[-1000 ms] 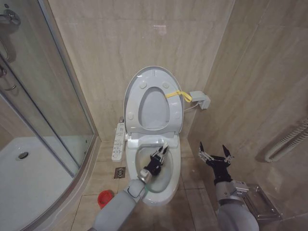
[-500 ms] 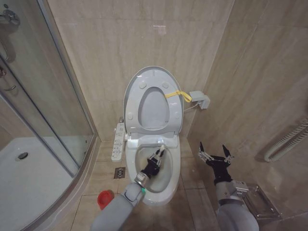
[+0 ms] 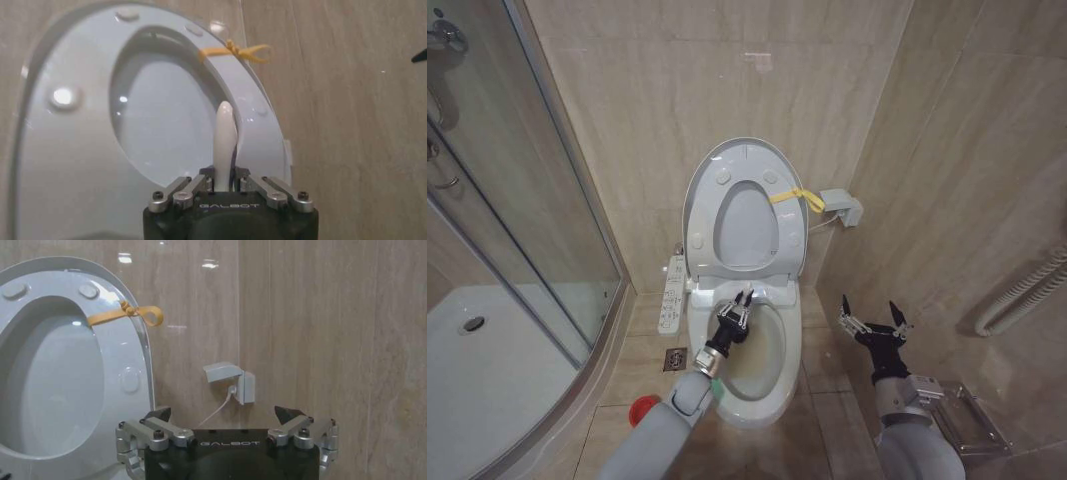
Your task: Open the toilet lid, clean the toilet bowl with a toilet brush, close the toilet lid, and flush.
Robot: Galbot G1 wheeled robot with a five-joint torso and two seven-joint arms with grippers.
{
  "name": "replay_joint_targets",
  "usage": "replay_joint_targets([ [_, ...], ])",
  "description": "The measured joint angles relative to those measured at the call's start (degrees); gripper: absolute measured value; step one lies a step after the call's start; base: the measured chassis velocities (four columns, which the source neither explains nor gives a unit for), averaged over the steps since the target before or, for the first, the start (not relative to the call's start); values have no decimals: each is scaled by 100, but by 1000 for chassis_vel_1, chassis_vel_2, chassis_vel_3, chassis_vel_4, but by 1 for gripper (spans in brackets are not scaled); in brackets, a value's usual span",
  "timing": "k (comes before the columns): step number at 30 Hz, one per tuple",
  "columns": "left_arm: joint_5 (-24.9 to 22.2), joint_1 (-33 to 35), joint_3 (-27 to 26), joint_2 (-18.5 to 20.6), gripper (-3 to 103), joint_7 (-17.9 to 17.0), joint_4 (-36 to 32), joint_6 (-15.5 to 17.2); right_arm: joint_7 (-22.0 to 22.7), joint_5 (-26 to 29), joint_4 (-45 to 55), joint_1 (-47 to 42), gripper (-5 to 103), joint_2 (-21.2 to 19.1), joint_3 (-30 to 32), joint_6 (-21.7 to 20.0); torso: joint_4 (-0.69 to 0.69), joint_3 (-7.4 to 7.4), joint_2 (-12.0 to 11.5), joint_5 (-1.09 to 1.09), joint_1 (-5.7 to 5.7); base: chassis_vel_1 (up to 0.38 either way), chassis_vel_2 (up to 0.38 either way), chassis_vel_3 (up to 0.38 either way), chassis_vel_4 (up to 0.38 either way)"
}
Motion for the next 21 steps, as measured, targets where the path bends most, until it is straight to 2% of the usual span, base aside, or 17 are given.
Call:
replay_joint_targets([
  [7,-12,432,-204,260,19,-95,-936,212,0,0,0,0,100,0,0,0,0,0,0,0,0,0,0,0,0],
  [21,-224,883,-281,421,19,-83,-1753,432,0,0,0,0,100,0,0,0,-1,0,0,0,0,0,0,0,0],
])
